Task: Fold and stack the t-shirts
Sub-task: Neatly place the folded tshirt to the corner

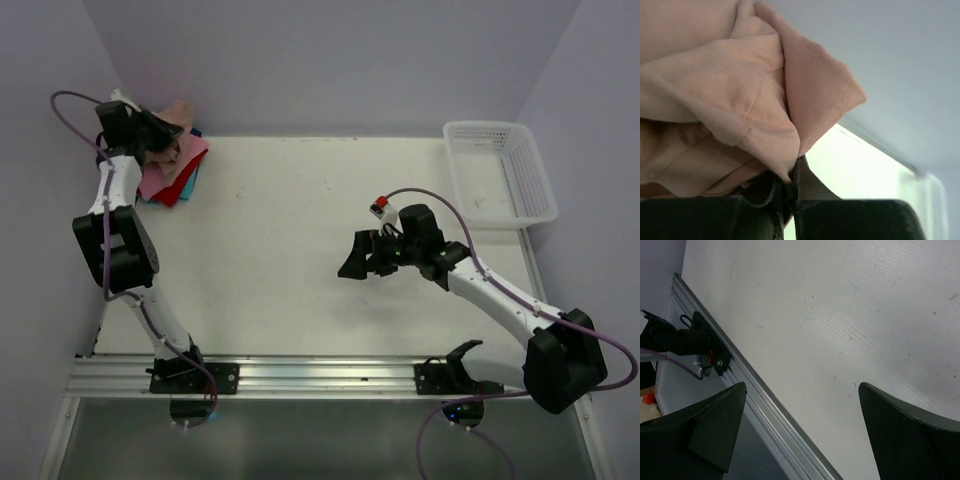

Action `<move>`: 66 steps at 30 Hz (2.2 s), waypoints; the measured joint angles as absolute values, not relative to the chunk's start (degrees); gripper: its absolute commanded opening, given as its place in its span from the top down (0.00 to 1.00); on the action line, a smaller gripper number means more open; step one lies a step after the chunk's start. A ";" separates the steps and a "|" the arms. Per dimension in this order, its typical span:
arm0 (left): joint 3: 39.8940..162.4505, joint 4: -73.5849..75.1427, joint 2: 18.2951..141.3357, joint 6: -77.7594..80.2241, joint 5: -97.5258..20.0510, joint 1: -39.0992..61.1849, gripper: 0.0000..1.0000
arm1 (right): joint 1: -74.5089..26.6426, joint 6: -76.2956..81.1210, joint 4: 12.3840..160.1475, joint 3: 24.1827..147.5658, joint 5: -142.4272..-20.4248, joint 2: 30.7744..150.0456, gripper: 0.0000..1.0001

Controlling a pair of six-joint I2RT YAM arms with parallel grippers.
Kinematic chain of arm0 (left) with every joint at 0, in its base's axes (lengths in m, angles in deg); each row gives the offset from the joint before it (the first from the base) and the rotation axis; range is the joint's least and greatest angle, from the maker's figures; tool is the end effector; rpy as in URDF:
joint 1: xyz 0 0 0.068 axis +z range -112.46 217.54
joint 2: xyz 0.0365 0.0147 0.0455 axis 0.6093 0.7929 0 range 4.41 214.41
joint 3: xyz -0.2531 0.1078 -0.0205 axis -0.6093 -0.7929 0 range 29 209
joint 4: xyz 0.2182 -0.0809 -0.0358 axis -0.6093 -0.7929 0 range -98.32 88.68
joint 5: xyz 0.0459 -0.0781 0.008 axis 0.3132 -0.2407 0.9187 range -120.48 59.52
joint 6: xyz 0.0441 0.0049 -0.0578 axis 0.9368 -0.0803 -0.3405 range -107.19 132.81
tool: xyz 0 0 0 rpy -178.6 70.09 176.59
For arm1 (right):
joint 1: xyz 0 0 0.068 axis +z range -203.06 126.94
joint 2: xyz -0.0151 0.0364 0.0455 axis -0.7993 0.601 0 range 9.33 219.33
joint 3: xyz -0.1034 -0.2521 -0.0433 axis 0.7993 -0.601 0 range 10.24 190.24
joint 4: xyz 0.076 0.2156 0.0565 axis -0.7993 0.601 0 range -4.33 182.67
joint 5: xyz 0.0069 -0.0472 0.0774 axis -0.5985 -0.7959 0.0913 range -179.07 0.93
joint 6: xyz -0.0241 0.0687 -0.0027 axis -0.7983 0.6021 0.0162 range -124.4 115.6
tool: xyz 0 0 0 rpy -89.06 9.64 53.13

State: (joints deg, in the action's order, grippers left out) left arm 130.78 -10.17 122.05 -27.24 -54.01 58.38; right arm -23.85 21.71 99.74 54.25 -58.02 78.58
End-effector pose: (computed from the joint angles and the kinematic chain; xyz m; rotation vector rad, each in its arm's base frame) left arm 0.4636 0.1506 0.2944 -0.7835 1.8599 -0.6247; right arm 0.1983 0.1467 0.2453 -0.3754 2.3578 1.1029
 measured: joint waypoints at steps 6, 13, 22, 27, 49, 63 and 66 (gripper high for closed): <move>123.26 -6.95 111.76 -32.29 -68.43 41.49 1.00 | -23.85 21.84 98.86 53.20 -58.02 77.97 0.01; 104.84 9.66 105.53 -43.79 -86.07 33.40 1.00 | -23.85 22.60 97.83 51.71 -58.04 76.24 0.01; 101.67 9.44 128.46 -41.99 -81.65 47.21 1.00 | -23.85 23.04 97.70 51.71 -58.04 76.24 0.01; 107.87 7.23 135.56 -40.14 -84.65 45.64 1.00 | -23.85 23.11 98.05 51.71 -58.11 75.59 0.01; 113.47 -3.02 115.93 -15.63 -73.24 29.36 0.00 | -23.70 22.67 97.86 62.42 -57.78 87.43 0.01; 88.90 -12.09 101.71 -12.55 -49.04 30.41 0.00 | -23.02 23.02 98.12 101.29 -57.98 125.51 0.35; 88.05 -13.90 99.24 -13.16 -42.97 30.47 0.00 | -23.02 24.39 98.31 106.01 -56.95 131.35 0.98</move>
